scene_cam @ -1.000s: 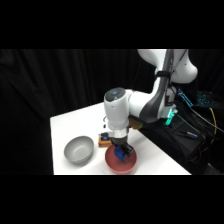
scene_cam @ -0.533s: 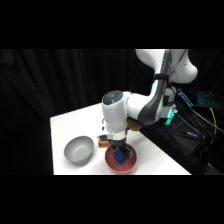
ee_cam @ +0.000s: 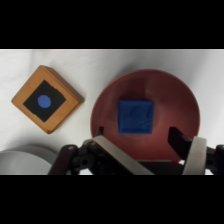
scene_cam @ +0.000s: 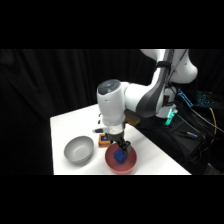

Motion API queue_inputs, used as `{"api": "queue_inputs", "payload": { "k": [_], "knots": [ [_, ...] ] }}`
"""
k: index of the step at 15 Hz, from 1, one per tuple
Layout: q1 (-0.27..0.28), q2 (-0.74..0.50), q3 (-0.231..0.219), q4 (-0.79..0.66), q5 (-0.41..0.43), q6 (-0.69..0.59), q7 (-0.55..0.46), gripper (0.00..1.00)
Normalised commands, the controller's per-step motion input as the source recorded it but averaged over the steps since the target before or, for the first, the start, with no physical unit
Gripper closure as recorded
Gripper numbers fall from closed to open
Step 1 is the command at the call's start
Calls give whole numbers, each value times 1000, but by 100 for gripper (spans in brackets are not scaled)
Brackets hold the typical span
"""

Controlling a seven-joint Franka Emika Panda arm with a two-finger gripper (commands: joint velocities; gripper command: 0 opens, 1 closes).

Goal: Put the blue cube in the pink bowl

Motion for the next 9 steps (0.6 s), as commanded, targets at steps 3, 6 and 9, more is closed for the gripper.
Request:
{"api": "queue_inputs", "payload": {
  "k": [3, 6, 9],
  "knots": [
    [53, -398, -34, -5, -123, -354, 164, 0],
    [7, -370, -21, 23, -108, -343, 131, 0],
    [-27, -273, -9, 80, -96, -305, 93, 0]
  ]
}}
